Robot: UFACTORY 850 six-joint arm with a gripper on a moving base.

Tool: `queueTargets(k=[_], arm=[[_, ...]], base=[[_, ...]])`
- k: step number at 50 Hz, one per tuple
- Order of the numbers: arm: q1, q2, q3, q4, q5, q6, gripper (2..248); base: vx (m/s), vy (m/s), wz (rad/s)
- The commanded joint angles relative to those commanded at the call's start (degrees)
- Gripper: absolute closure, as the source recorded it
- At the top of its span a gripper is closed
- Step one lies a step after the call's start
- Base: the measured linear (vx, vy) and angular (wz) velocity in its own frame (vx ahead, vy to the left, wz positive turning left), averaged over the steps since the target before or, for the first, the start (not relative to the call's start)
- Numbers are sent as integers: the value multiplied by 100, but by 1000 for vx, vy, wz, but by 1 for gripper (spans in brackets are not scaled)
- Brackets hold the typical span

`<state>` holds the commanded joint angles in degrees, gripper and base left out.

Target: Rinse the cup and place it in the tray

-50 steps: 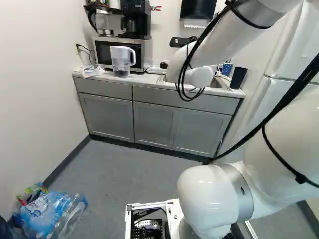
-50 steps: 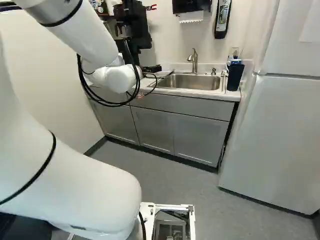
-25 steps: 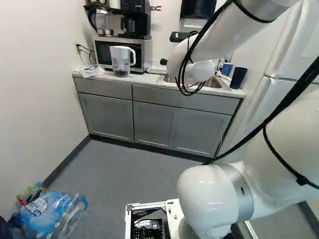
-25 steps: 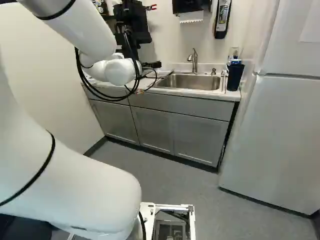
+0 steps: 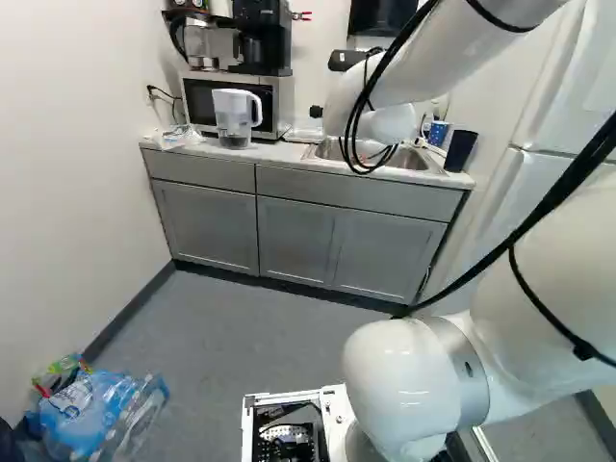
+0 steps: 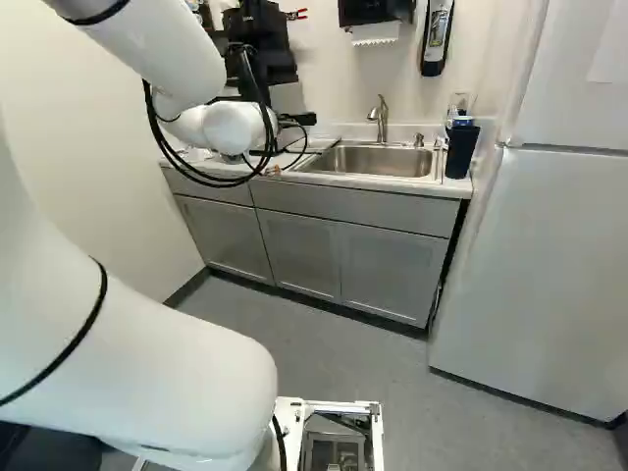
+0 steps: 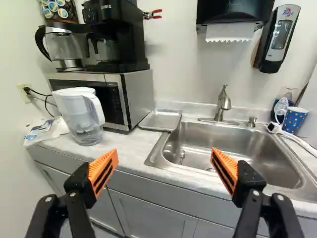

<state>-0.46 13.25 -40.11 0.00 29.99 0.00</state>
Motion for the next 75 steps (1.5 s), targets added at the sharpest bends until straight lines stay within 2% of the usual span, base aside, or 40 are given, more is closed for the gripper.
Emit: queueTargets(k=[51,75], arm=[[1,8,-603,0,-615,0,3],[1,36,-861,0,-720,0,3]], base=[[0,0,0],[0,0,0]])
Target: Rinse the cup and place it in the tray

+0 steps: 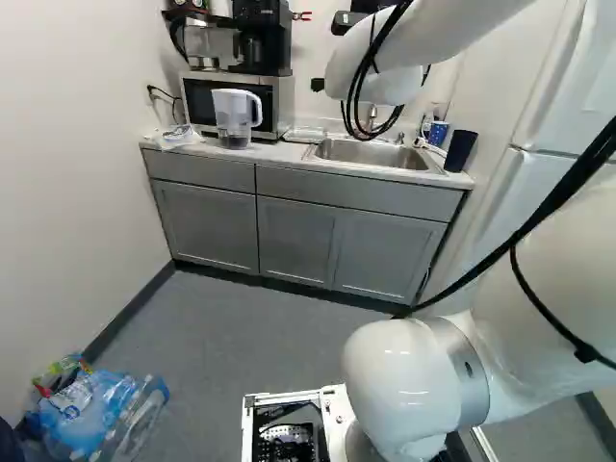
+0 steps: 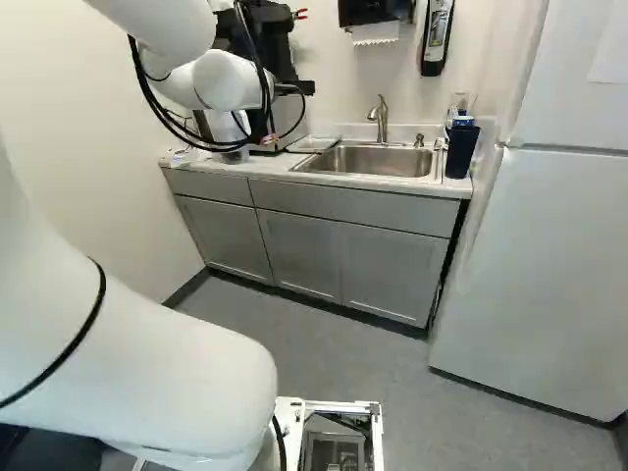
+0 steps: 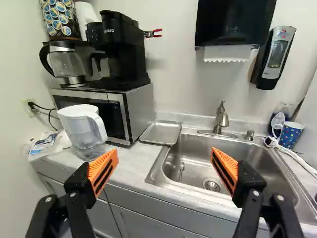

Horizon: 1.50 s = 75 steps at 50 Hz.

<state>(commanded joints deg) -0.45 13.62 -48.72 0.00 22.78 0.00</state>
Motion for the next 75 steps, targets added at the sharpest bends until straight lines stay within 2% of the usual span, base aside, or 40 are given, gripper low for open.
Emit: queueTargets(k=[20,75], arm=[[0,-13,-245,0,-6,0,3],[0,-13,-245,0,-6,0,3]], base=[[0,0,0],[2,0,0]])
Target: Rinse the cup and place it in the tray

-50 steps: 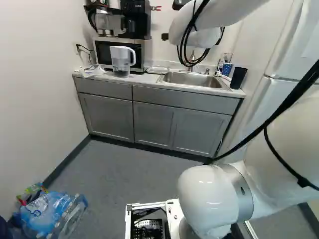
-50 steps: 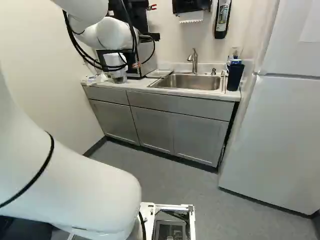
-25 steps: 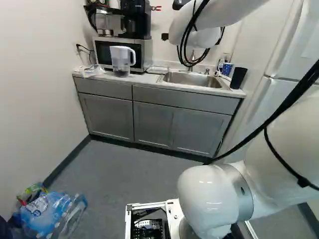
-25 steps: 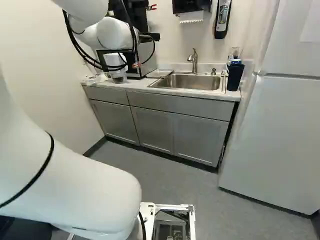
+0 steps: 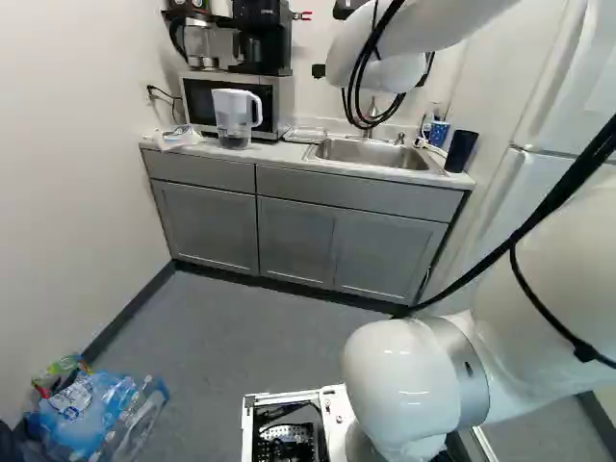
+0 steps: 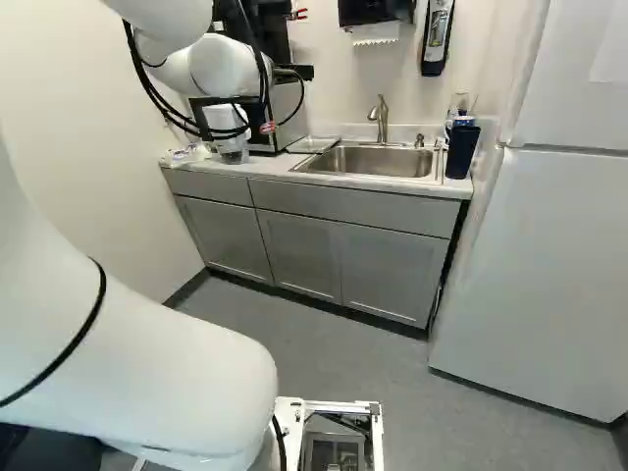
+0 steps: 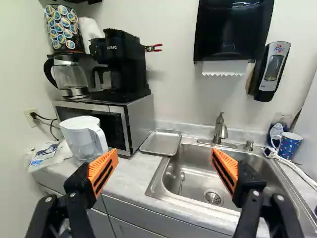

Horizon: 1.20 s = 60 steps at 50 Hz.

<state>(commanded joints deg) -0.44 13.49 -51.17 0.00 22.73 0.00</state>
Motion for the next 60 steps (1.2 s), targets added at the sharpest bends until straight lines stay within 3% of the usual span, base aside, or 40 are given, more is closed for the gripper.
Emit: queueTargets(k=[30,60], arm=[[0,0,0,0,0,0,3],[0,0,0,0,0,0,3]], base=[[102,-1,-16],[130,2,-311]])
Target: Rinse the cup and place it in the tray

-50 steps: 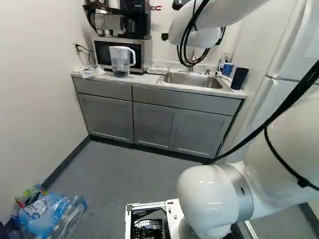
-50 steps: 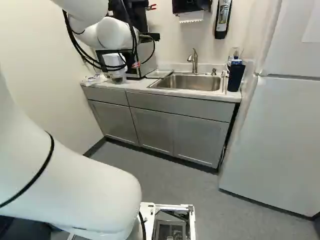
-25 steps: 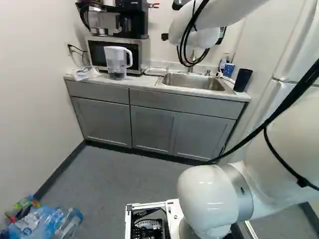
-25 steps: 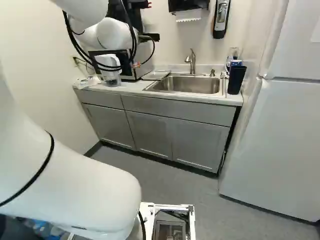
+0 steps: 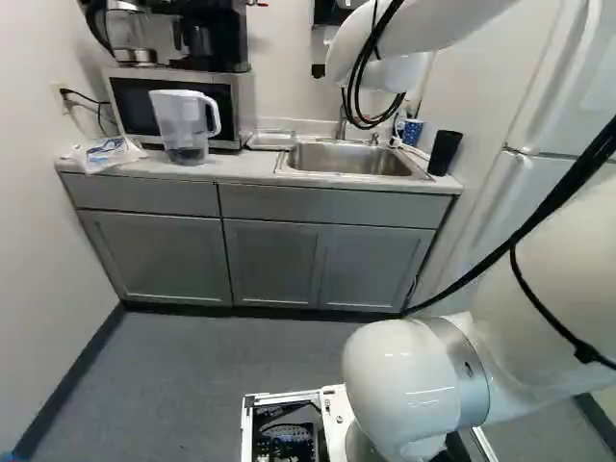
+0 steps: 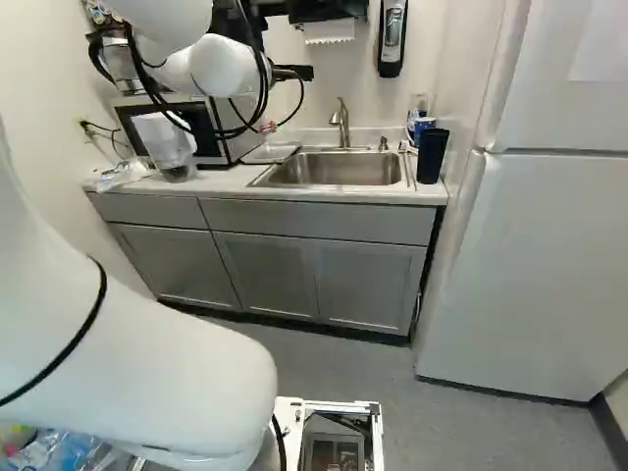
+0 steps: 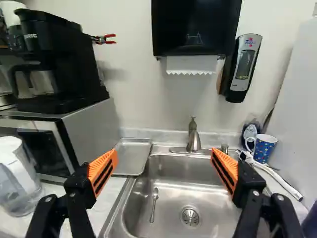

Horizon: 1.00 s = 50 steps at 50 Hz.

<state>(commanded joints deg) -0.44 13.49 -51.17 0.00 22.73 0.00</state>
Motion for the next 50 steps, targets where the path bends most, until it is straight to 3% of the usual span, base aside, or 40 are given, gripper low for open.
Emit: queueTargets(k=[50], arm=[[0,0,0,0,0,0,3]], base=[[101,32,-288]])
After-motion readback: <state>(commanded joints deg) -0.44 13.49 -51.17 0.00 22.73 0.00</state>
